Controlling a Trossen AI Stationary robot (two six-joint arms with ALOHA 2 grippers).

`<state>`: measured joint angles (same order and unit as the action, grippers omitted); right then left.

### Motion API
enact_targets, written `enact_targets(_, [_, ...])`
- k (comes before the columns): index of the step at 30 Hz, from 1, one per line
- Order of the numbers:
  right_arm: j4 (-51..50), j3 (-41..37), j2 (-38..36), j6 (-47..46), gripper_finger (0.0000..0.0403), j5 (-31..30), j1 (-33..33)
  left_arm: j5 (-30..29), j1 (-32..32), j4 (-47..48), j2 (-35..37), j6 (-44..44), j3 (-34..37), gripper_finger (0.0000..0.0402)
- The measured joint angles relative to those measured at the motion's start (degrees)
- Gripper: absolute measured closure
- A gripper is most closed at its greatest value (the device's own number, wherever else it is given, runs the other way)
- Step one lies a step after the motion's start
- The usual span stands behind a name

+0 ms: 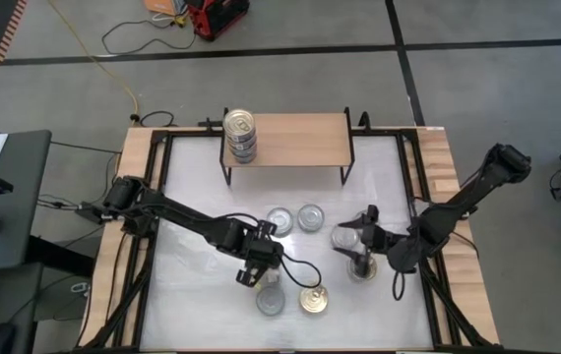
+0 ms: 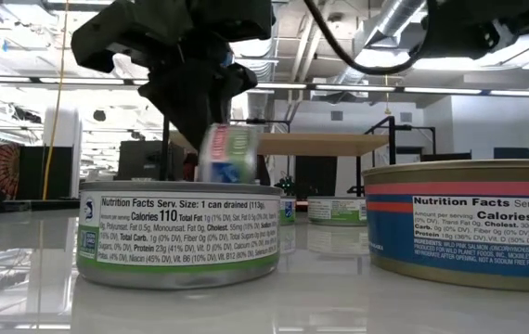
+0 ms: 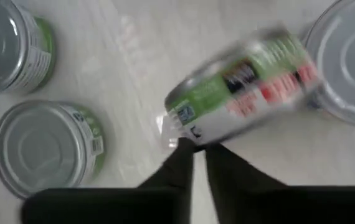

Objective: Stack canned seafood by type on shelf
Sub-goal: Put the green tuna can on the shelf

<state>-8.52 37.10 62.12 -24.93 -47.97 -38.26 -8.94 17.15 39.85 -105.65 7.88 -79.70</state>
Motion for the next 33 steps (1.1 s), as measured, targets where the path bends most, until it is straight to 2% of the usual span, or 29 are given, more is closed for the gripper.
enact_targets(3, [-4.5,0.0,0.0,-4.7,0.0072,0.1,0.0,-0.8,-0.4,1.6,0.0,-1.4,0.0,0.0395])
enact_targets(6, [-7.5,0.0,0.0,-8.4,0.0072,0.1,0.0,-3.6,-1.2,4.2,0.8,-4.8,0.0,0.0383])
enact_targets(13, [-7.5,0.0,0.0,-8.3,0.0072,0.1,0.2,-14.2,-0.6,2.9,4.8,-7.6,0.0,0.032])
enact_targets(17, [-7.2,0.0,0.0,-8.3,0.0072,0.0,0.2,-14.9,-0.2,1.6,6.1,-9.3,0.0,0.0273])
enact_targets(21, [-7.2,0.0,0.0,-8.4,0.0072,-0.1,0.5,-11.9,1.8,-0.5,5.8,-9.9,0.0,0.0234])
enact_targets(26, [-7.4,0.0,0.0,-8.9,0.0072,-0.3,1.0,-12.9,4.6,-1.0,1.9,-2.9,0.0,0.0211])
enact_targets(30, [-7.5,0.0,0.0,-8.9,0.0072,-1.4,0.9,-13.9,5.5,-2.6,-2.1,9.8,-0.1,0.0213])
enact_targets(33, [-7.1,0.0,0.0,-9.3,0.0072,-1.8,1.0,-17.0,5.6,-3.6,-5.8,18.0,0.0,0.0223])
